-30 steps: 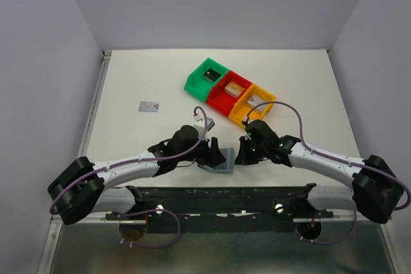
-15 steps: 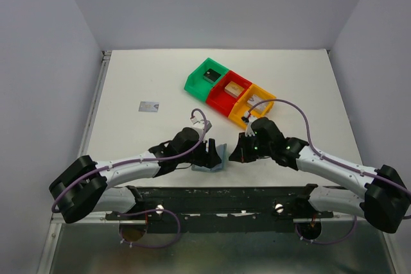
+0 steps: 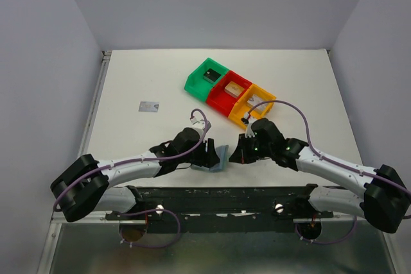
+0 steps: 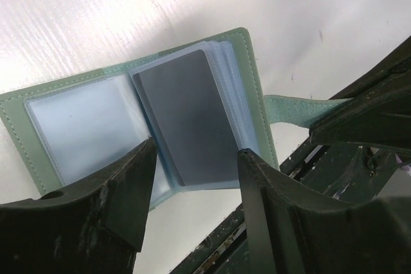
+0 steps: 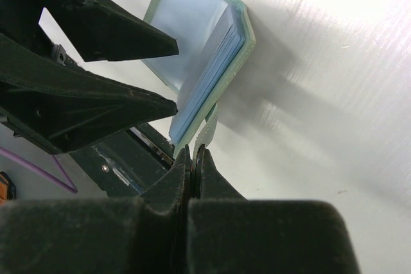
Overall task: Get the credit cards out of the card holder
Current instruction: Remove the credit card from the card holder.
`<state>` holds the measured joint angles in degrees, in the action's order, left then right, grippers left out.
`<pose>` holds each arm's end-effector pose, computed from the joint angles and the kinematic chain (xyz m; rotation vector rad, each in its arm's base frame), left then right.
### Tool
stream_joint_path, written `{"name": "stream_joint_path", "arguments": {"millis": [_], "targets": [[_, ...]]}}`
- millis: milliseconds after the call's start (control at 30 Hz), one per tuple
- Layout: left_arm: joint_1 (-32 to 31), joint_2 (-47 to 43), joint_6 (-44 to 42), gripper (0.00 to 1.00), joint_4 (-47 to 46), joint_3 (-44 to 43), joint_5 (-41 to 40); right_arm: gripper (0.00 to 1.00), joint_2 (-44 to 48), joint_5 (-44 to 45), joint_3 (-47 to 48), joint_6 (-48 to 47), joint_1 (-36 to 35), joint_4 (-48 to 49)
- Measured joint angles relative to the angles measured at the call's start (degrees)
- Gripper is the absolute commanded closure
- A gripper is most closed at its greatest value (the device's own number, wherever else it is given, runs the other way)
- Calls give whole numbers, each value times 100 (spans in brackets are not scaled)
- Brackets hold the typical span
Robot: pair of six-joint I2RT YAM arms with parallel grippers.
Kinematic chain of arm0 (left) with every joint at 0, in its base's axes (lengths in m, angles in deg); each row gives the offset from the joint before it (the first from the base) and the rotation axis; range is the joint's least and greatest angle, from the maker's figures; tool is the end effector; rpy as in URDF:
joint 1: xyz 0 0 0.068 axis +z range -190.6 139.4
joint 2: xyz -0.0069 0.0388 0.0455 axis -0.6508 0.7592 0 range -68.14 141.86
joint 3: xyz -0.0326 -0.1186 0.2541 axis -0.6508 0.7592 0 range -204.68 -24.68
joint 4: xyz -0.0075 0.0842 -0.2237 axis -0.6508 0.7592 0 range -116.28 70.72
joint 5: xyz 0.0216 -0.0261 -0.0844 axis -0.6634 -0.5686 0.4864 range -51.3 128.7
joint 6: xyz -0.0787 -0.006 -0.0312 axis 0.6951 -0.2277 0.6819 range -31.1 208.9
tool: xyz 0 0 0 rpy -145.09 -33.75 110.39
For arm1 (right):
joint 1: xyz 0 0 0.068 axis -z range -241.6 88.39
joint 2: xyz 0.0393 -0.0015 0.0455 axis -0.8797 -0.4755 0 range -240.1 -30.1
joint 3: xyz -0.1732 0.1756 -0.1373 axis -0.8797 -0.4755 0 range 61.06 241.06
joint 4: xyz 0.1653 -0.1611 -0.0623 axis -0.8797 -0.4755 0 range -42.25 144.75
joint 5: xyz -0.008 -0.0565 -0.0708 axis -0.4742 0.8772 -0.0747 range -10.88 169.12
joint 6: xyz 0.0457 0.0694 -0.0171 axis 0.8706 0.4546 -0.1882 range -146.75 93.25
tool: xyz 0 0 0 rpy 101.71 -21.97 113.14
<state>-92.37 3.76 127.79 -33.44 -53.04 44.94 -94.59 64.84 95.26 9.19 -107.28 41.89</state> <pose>0.1521 -0.2060 0.1772 0.3330 2.3646 -0.9493 0.1476 0.1772 0.2008 -0.3490 2.4923 0.9496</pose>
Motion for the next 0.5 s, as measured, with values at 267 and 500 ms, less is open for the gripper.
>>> {"name": "stream_joint_path", "arguments": {"millis": [267,500], "targets": [[0,44,13,24,-22,22,-24,100,0,-13,0,0,0,0],[-2,44,11,24,-44,31,-20,100,0,-50,2,-2,0,0]]}}
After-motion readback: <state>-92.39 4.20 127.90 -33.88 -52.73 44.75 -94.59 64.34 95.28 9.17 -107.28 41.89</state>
